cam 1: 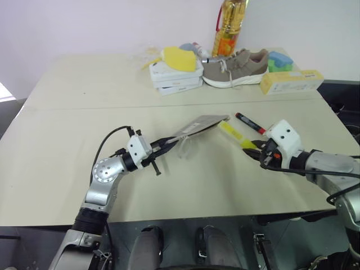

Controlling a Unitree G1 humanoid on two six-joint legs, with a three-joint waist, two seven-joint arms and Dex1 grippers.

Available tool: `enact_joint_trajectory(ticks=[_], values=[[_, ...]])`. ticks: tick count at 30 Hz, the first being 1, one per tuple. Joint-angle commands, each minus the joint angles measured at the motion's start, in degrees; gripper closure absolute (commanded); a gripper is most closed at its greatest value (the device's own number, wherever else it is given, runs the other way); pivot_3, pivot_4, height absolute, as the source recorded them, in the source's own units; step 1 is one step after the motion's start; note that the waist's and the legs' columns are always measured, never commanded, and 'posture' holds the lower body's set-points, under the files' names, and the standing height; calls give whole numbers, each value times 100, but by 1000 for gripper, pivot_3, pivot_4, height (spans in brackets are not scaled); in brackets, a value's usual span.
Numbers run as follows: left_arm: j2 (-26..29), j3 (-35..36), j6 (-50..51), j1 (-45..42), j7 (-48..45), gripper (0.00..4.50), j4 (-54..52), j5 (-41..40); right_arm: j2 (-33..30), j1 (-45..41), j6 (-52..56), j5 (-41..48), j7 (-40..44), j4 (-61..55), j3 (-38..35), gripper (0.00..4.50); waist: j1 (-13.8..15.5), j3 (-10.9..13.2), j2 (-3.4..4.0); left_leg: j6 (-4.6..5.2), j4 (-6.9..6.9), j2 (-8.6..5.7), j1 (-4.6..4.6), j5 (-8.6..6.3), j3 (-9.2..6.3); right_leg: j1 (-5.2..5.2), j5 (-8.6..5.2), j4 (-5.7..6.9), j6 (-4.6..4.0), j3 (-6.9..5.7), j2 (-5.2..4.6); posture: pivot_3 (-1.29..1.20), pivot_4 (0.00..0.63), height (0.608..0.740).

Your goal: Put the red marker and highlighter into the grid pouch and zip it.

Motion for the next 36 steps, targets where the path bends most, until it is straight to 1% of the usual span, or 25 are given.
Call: enact_joint_trajectory(ticks=[1,22,30,33,36], values=[[26,-40,-53,18,-62,4500,-242,-41,-79,-42,-29,39,5,-105,-23,3647,0,0,0,0,0,0,0,0,0,0,0,0,0,0,0,0,150,740],[46,-39,-83,33,-137,4500,-252,-7,-203,-46,56,98,104,-266,23,3647,0,0,0,0,0,0,0,0,0,0,0,0,0,0,0,0,150,740],[190,-113,-226,-15,-389,4500,-336,-8,-306,-191,262,69,23,-269,179,3647,-1,0,0,0,0,0,0,0,0,-1,0,0,-1,0,0,0,150,740],[224,-130,-222,-32,-441,4500,-372,-41,-439,-201,283,-12,53,-304,328,3647,0,0,0,0,0,0,0,0,1,0,0,0,-1,0,0,0,150,740],[333,-250,-345,-77,-673,4500,-364,-9,-735,-254,160,-152,148,-463,582,3647,-1,0,0,0,-1,0,0,0,1,-1,0,-1,-1,0,-1,0,150,740]])
